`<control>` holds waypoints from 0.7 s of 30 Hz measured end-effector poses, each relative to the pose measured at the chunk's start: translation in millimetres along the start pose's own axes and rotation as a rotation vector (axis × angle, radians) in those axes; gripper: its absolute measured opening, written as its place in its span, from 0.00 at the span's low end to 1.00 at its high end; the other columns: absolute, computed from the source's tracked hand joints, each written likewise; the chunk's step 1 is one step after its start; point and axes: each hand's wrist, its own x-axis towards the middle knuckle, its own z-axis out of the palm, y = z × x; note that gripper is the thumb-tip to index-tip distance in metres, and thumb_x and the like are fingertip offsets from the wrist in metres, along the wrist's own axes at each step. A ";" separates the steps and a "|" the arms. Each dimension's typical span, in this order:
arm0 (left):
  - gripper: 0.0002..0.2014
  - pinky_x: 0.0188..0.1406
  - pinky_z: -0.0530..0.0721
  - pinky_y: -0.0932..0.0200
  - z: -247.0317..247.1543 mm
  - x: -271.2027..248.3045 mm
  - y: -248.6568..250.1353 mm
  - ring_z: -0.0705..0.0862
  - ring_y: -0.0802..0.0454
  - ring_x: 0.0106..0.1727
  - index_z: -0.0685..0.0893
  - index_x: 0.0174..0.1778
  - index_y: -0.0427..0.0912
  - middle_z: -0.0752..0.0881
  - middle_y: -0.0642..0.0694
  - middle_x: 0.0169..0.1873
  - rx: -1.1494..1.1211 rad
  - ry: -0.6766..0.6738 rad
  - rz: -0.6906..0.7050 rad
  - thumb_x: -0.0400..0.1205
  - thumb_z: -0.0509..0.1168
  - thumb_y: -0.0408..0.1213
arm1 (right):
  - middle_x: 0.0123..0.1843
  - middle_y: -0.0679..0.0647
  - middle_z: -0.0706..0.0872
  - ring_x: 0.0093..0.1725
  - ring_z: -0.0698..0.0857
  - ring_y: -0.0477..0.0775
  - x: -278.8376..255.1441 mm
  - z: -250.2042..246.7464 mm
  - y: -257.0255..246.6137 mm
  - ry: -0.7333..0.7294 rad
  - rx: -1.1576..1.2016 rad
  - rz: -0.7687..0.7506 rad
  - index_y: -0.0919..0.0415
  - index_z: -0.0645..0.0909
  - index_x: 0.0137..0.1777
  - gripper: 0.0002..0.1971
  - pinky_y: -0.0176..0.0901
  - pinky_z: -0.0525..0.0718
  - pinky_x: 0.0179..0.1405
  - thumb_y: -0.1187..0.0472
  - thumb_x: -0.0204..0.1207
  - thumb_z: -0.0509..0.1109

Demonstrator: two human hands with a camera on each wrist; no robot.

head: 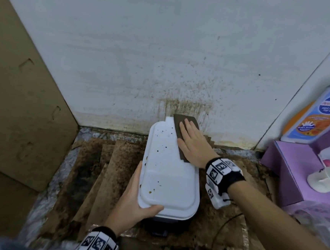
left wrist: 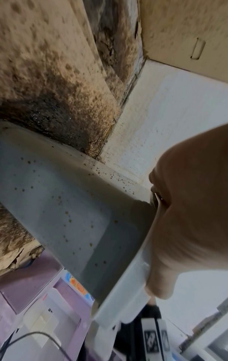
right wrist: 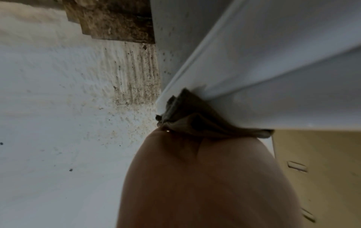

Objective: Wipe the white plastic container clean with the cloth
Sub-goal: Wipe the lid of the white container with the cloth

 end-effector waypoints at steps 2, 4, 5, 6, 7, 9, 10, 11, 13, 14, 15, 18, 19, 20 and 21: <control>0.61 0.84 0.69 0.33 0.4 -0.1 -0.3 0.59 0.62 0.89 0.41 0.87 0.76 0.54 0.71 0.88 0.002 0.000 -0.001 0.72 0.83 0.60 | 0.91 0.53 0.36 0.89 0.36 0.52 -25.9 2.3 -8.8 0.020 0.047 -0.011 0.57 0.39 0.90 0.32 0.54 0.44 0.89 0.45 0.92 0.42; 0.61 0.85 0.69 0.34 0.5 -0.5 -1.0 0.59 0.62 0.89 0.41 0.87 0.75 0.54 0.71 0.88 -0.002 -0.002 0.005 0.72 0.83 0.59 | 0.91 0.49 0.34 0.88 0.33 0.48 -55.6 8.7 -18.7 0.031 0.117 -0.008 0.54 0.39 0.90 0.31 0.50 0.40 0.89 0.45 0.92 0.43; 0.61 0.85 0.69 0.35 0.9 -1.1 -1.3 0.59 0.63 0.89 0.41 0.87 0.75 0.54 0.71 0.88 -0.002 -0.002 0.005 0.72 0.83 0.59 | 0.90 0.48 0.34 0.88 0.32 0.47 -73.0 13.0 -25.2 0.051 0.127 -0.009 0.54 0.39 0.90 0.31 0.49 0.40 0.89 0.45 0.92 0.43; 0.61 0.85 0.69 0.36 1.2 -1.7 -1.1 0.59 0.64 0.89 0.41 0.87 0.75 0.54 0.71 0.88 0.001 0.001 0.003 0.72 0.82 0.60 | 0.90 0.48 0.34 0.88 0.32 0.46 -90.3 18.5 -32.4 0.078 0.127 -0.014 0.54 0.39 0.90 0.31 0.49 0.41 0.89 0.46 0.93 0.44; 0.61 0.85 0.69 0.36 1.5 -2.2 -1.3 0.59 0.64 0.89 0.41 0.87 0.75 0.54 0.72 0.88 0.004 0.005 0.001 0.72 0.82 0.60 | 0.90 0.47 0.34 0.88 0.31 0.46 -108.3 23.7 -41.1 0.101 0.130 -0.018 0.53 0.39 0.90 0.31 0.49 0.41 0.89 0.46 0.93 0.44; 0.61 0.85 0.69 0.37 2.2 -2.9 -2.3 0.59 0.63 0.89 0.41 0.87 0.74 0.55 0.71 0.88 0.012 0.014 0.002 0.71 0.82 0.61 | 0.90 0.44 0.32 0.87 0.30 0.44 -140.6 31.3 -59.8 0.116 0.156 -0.004 0.51 0.37 0.89 0.31 0.47 0.40 0.89 0.46 0.92 0.44; 0.61 0.85 0.69 0.37 2.3 -3.1 -2.6 0.60 0.63 0.89 0.41 0.87 0.74 0.56 0.70 0.88 0.018 0.017 0.001 0.71 0.82 0.61 | 0.89 0.42 0.31 0.87 0.29 0.43 -152.2 34.2 -67.7 0.110 0.172 0.011 0.49 0.35 0.89 0.31 0.46 0.39 0.88 0.46 0.92 0.44; 0.61 0.85 0.69 0.37 2.3 -2.9 -3.3 0.60 0.63 0.89 0.41 0.88 0.74 0.56 0.70 0.88 0.024 0.018 -0.002 0.71 0.82 0.61 | 0.89 0.40 0.30 0.87 0.29 0.43 -160.2 37.1 -73.4 0.107 0.186 0.026 0.48 0.33 0.88 0.31 0.45 0.37 0.87 0.46 0.92 0.44; 0.62 0.85 0.69 0.38 2.1 -3.0 -3.6 0.59 0.63 0.89 0.41 0.87 0.74 0.55 0.70 0.88 0.032 0.019 -0.004 0.71 0.82 0.62 | 0.89 0.40 0.30 0.87 0.29 0.42 -164.5 39.9 -77.6 0.125 0.186 0.039 0.47 0.33 0.88 0.31 0.44 0.37 0.87 0.46 0.92 0.45; 0.62 0.86 0.69 0.38 2.0 -3.3 -3.4 0.59 0.64 0.88 0.40 0.87 0.74 0.55 0.70 0.88 0.036 0.019 -0.005 0.71 0.82 0.62 | 0.89 0.41 0.31 0.87 0.29 0.43 -161.7 39.8 -76.1 0.130 0.174 0.038 0.48 0.34 0.88 0.31 0.44 0.38 0.87 0.46 0.92 0.45; 0.62 0.85 0.69 0.39 1.8 -3.5 -2.8 0.59 0.65 0.88 0.40 0.87 0.75 0.55 0.71 0.88 0.039 0.020 -0.007 0.70 0.82 0.62 | 0.89 0.41 0.31 0.87 0.30 0.43 -156.7 39.2 -72.7 0.132 0.158 0.034 0.48 0.35 0.89 0.31 0.44 0.39 0.87 0.46 0.92 0.45; 0.62 0.85 0.70 0.39 1.7 -3.8 -1.1 0.60 0.65 0.88 0.40 0.86 0.76 0.55 0.72 0.87 0.032 0.018 -0.010 0.70 0.82 0.63 | 0.90 0.44 0.33 0.87 0.31 0.43 -131.2 32.0 -58.0 0.121 0.124 0.020 0.50 0.38 0.90 0.30 0.44 0.40 0.88 0.46 0.92 0.45; 0.61 0.85 0.70 0.38 1.3 -3.6 -0.8 0.60 0.65 0.88 0.40 0.86 0.76 0.55 0.72 0.87 0.026 0.014 -0.012 0.70 0.82 0.63 | 0.90 0.46 0.34 0.88 0.31 0.44 -119.3 28.3 -52.0 0.108 0.121 0.015 0.51 0.39 0.90 0.30 0.44 0.40 0.88 0.46 0.92 0.45; 0.61 0.85 0.70 0.37 1.0 -3.2 0.3 0.60 0.64 0.88 0.40 0.86 0.77 0.55 0.72 0.87 0.017 0.011 -0.016 0.70 0.82 0.63 | 0.90 0.47 0.35 0.88 0.33 0.45 -106.1 23.5 -45.9 0.095 0.113 0.008 0.52 0.40 0.90 0.31 0.45 0.41 0.88 0.46 0.92 0.45; 0.61 0.84 0.70 0.36 0.7 -3.0 0.9 0.61 0.64 0.88 0.41 0.86 0.77 0.55 0.72 0.87 0.009 0.008 -0.018 0.70 0.82 0.63 | 0.91 0.49 0.36 0.89 0.34 0.47 -91.6 19.4 -39.2 0.085 0.100 0.004 0.54 0.41 0.90 0.31 0.47 0.42 0.89 0.45 0.92 0.44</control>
